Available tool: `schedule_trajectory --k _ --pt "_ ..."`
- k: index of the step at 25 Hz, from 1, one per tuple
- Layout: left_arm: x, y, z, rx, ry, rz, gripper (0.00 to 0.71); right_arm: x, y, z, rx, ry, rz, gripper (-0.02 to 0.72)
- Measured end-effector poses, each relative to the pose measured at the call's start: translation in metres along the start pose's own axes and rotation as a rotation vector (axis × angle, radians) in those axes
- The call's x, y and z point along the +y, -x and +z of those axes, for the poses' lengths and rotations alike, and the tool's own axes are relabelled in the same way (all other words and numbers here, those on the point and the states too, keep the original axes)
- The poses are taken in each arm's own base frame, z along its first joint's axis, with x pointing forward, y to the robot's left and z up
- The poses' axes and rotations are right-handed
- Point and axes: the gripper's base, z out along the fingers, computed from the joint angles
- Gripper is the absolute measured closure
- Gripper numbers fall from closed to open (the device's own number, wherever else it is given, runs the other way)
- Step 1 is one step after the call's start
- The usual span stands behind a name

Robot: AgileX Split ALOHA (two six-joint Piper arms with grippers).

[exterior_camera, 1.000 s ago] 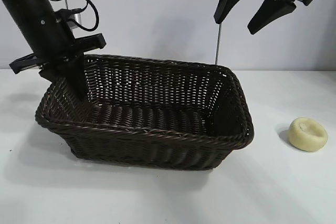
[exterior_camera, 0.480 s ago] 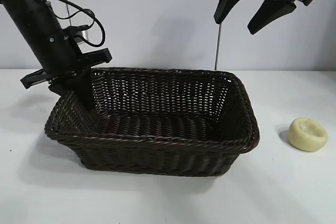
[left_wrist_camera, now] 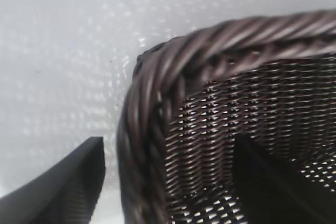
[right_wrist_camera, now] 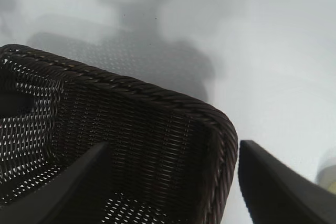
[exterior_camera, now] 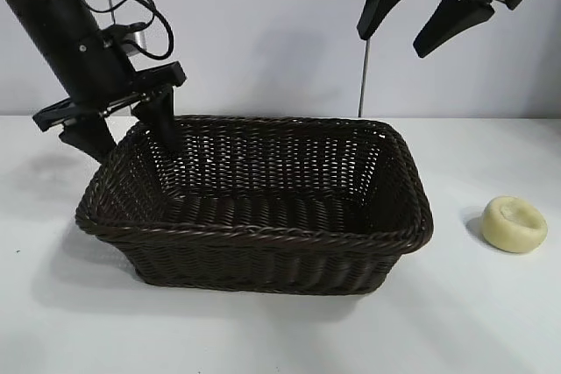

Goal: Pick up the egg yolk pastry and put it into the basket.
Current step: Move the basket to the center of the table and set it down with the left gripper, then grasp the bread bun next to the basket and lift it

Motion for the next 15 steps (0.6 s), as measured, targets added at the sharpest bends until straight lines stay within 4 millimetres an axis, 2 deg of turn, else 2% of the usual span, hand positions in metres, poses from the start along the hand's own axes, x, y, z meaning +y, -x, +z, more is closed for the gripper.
schedule_trajectory --k 8,15 --pt "-0.018 -0.013 -0.062 -0.070 0.064 0.092 0.196 0.000 0.000 0.000 0.003 0.000 0.000 0.207" --pt "-0.038 -0.030 -0.112 -0.150 0.042 0.118 0.196 0.000 0.000 0.000 0.003 0.000 0.000 0.207"
